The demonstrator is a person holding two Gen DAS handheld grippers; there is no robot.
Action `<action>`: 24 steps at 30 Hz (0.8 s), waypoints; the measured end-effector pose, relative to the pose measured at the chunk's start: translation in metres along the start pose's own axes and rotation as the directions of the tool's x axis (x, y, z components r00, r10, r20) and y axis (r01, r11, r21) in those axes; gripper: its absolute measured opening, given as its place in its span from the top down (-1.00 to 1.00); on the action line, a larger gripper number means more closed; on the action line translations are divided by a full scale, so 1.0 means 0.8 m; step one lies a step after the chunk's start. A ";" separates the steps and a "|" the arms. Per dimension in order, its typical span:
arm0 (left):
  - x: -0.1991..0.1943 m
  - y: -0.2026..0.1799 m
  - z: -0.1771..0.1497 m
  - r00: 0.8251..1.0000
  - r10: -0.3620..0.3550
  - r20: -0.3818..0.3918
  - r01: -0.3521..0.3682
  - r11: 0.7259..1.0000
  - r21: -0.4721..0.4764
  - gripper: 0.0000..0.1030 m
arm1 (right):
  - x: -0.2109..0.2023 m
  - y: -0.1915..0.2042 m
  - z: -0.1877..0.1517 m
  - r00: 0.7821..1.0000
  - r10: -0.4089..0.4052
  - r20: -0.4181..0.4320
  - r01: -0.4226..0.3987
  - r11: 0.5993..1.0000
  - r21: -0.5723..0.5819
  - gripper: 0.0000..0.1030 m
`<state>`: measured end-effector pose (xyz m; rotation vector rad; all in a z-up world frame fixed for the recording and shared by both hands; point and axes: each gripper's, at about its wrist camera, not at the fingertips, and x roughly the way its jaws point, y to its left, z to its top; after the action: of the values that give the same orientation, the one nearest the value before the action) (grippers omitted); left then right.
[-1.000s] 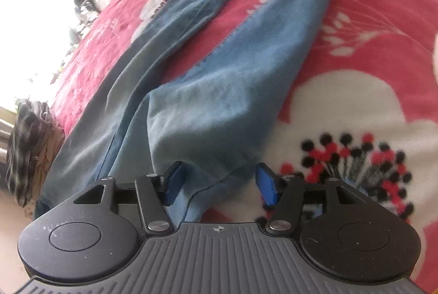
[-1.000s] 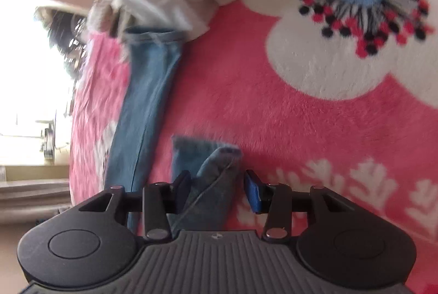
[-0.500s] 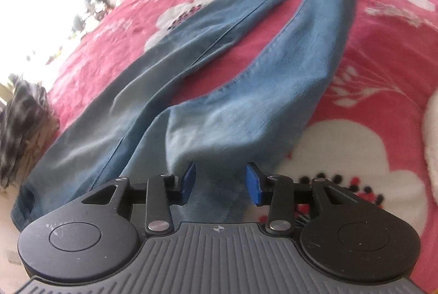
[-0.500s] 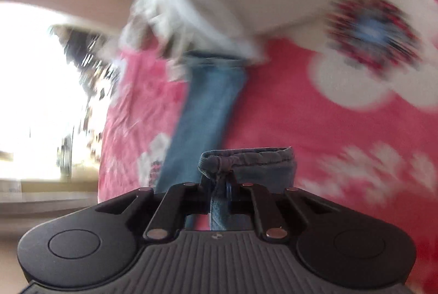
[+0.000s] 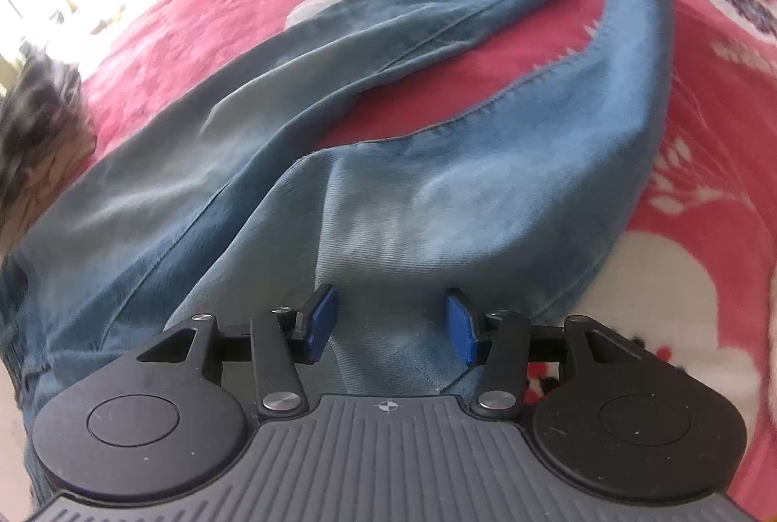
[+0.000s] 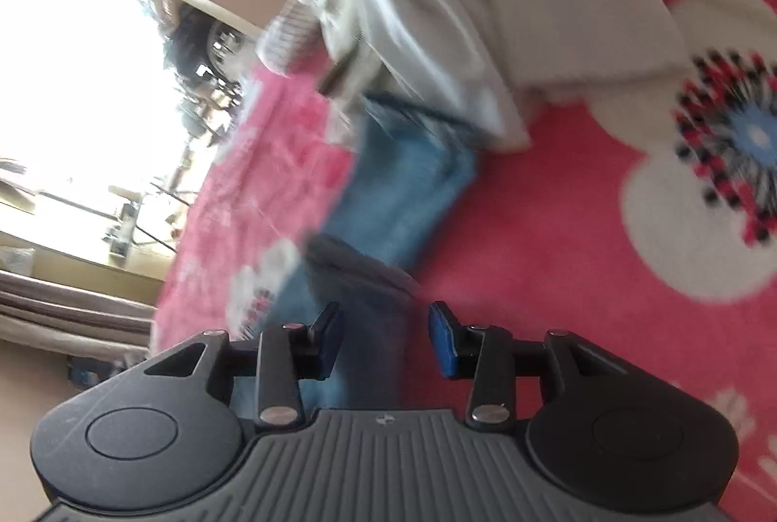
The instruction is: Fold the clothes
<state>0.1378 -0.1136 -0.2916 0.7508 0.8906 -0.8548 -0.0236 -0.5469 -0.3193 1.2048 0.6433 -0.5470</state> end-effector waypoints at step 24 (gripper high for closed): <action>0.014 0.031 -0.012 0.994 0.009 -0.112 -0.041 0.957 -0.287 -0.02 | 0.091 0.015 0.002 0.991 0.079 -0.112 -0.080 0.997 -0.003 0.11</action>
<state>0.1605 -0.0979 -0.3009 0.5552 1.0752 -0.6471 0.0358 -0.5489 -0.3625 1.2555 0.6885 -0.4126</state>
